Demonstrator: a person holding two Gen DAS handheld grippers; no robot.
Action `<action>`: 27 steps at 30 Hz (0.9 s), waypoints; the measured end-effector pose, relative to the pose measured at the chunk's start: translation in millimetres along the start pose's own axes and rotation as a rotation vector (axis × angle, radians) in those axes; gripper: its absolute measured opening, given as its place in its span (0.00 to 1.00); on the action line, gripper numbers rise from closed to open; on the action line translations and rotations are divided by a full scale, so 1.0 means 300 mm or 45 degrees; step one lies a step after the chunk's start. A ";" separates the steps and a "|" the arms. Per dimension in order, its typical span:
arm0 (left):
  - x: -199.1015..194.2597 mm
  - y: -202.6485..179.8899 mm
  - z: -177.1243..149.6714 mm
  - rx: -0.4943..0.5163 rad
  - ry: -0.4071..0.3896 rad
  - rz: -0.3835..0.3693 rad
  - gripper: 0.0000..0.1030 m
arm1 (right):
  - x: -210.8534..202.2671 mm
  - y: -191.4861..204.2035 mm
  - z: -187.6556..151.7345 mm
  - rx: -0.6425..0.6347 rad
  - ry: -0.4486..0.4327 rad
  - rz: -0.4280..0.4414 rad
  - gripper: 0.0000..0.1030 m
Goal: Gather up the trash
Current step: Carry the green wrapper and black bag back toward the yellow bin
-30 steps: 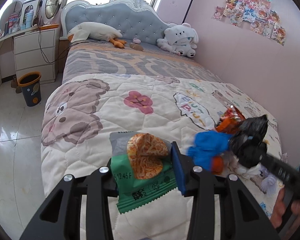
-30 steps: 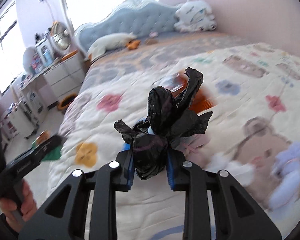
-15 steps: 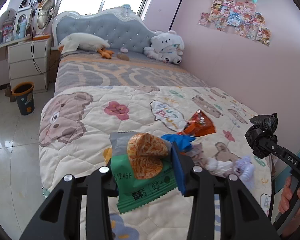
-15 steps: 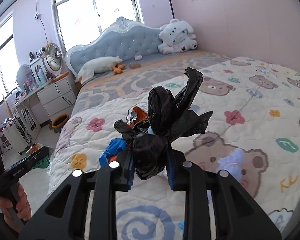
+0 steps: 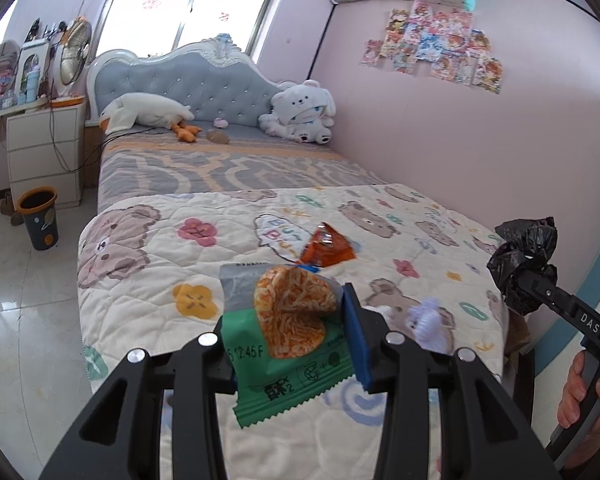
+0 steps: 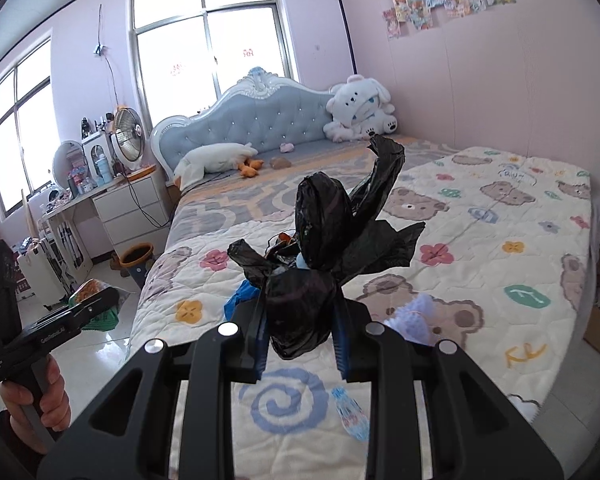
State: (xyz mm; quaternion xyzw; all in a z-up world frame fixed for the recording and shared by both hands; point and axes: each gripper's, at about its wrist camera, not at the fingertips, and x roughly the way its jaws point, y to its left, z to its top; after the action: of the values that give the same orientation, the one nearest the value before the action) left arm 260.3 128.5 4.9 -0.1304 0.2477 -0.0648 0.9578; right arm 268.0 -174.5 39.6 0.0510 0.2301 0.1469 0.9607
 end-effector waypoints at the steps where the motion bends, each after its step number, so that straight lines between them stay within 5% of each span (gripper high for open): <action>1: -0.020 -0.021 -0.011 0.010 -0.006 -0.003 0.37 | -0.031 -0.005 -0.008 -0.004 -0.005 -0.002 0.24; 27: -0.290 -0.418 -0.250 0.163 -0.005 -0.259 0.37 | -0.560 -0.125 -0.271 0.000 -0.023 -0.078 0.24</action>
State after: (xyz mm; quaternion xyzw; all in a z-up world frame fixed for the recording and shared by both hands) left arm 140.5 8.5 16.7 -0.0936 0.2268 -0.1771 0.9531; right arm 97.5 -258.9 32.9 0.0451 0.2227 0.1168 0.9668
